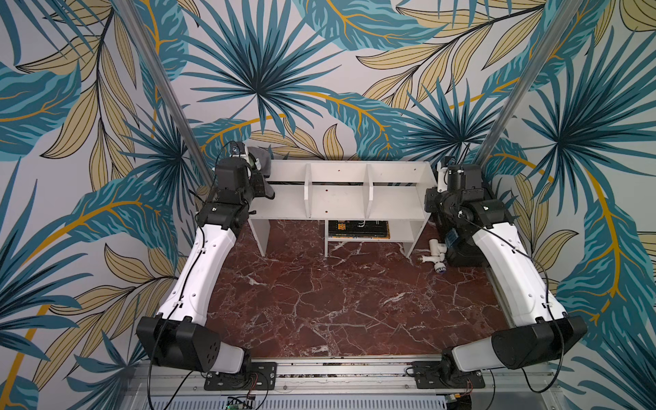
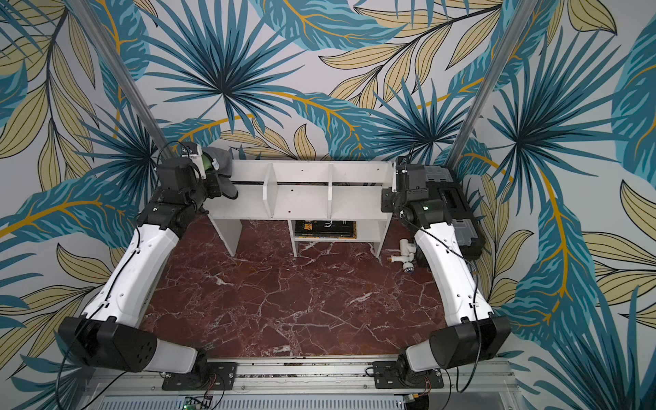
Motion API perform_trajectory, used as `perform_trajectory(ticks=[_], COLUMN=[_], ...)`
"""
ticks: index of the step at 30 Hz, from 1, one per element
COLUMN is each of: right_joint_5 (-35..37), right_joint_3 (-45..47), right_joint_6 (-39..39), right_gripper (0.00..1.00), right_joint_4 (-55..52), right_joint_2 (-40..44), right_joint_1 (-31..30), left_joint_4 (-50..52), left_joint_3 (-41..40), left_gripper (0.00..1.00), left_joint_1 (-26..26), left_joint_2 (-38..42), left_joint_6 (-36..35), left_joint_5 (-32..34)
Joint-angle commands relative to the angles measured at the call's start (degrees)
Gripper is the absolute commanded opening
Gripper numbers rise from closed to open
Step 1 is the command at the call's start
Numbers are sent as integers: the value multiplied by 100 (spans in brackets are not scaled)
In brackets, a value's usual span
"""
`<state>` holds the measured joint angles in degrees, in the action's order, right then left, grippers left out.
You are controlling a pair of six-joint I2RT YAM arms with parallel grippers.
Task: Wipe the bookshelf clean with a cloth
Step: Wipe the dust from the shelf.
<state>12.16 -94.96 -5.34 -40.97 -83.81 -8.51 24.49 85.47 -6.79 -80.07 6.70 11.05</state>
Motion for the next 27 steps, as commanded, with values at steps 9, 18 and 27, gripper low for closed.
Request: perform_trajectory(ticks=[9,18,27], right_joint_5=[-258,-312,-363], right_joint_3=[47,100,122], right_joint_6=[-95,-105,-134], right_gripper=[0,0,0], right_joint_4=[213,239,248], right_joint_2=[50,75,97], right_joint_1=[-66,-72,-72], left_joint_4=[-368,-414,-193], left_joint_3=[-1728,-862,-697], left_gripper=[0,0,0], left_joint_1=[-659,-702,-894], left_joint_2=[529,-607,-638], left_joint_6=[374,698,887], left_joint_5=[-169,-900,-840])
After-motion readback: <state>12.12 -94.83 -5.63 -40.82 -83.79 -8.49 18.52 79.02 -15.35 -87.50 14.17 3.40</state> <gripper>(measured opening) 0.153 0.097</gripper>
